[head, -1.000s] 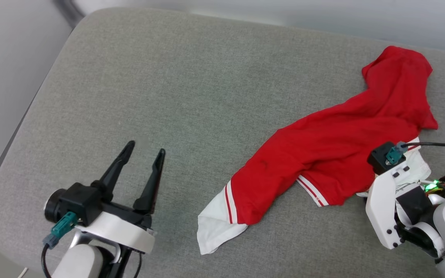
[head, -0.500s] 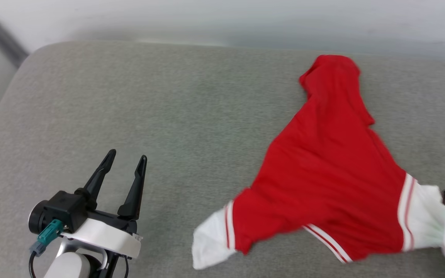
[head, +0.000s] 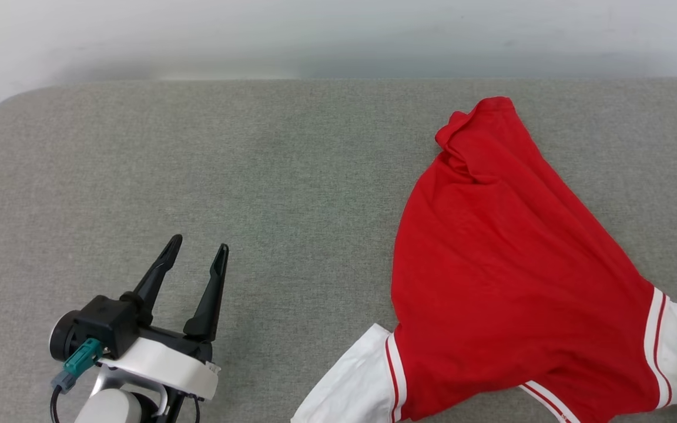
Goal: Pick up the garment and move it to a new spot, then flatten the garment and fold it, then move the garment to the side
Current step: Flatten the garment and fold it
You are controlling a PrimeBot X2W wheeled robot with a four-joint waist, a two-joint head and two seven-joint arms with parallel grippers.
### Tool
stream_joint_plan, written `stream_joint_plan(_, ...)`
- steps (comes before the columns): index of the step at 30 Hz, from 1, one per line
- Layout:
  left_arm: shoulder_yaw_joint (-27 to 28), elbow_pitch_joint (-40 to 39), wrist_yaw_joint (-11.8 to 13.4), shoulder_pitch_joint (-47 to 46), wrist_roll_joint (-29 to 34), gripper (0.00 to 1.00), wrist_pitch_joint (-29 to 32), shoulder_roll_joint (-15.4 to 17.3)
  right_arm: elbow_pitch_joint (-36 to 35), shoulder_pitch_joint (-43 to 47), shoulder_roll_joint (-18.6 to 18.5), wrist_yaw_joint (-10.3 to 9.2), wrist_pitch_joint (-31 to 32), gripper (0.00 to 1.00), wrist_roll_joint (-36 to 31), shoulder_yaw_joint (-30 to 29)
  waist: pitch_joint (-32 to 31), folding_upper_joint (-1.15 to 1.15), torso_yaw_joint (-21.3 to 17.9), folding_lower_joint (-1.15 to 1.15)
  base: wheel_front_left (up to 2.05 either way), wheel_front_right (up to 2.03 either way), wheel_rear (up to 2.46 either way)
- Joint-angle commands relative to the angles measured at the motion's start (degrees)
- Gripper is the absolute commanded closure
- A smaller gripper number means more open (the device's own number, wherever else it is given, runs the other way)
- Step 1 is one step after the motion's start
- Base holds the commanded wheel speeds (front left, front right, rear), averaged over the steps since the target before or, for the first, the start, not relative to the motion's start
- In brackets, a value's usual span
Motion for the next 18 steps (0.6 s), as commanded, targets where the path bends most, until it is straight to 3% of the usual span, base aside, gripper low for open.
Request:
stream_joint_plan(1, 0.03, 0.22, -0.08, 0.65, 0.33, 0.00, -0.14, 0.15, 0.09, 0.44, 0.85, -0.04, -1.19, 0.68, -0.72, -0.24, -0.20, 0.00, -0.34, 0.00, 0.00, 0.00, 0.00)
stream_joint_plan(2, -0.02, 0.31, -0.14, 0.73, 0.35, 0.00, -0.14, 0.23, 0.04, 0.21, 1.38, -0.05, -2.12, 0.00, -1.00, -0.78, -0.29, 0.00, -0.54, 0.00, 0.00, 0.00, 0.00)
stream_joint_plan(11, -1.27, -0.18, -0.39, 3.23, -1.20, 0.00, 0.13, 0.40, -7.03, -2.45, 8.29, -0.04, -13.16, 0.00, 0.26, -7.53, -2.09, 0.00, -2.44, 0.00, 0.00, 0.00, 0.00)
stream_joint_plan(18, -2.55, -2.07, -0.23, 6.01, -2.58, 0.00, 1.49, -0.13, -15.43, -2.70, 16.21, -0.06, -28.89, 0.00, 0.24, -12.86, -3.20, 0.00, -3.39, 0.00, 0.00, 0.00, 0.00)
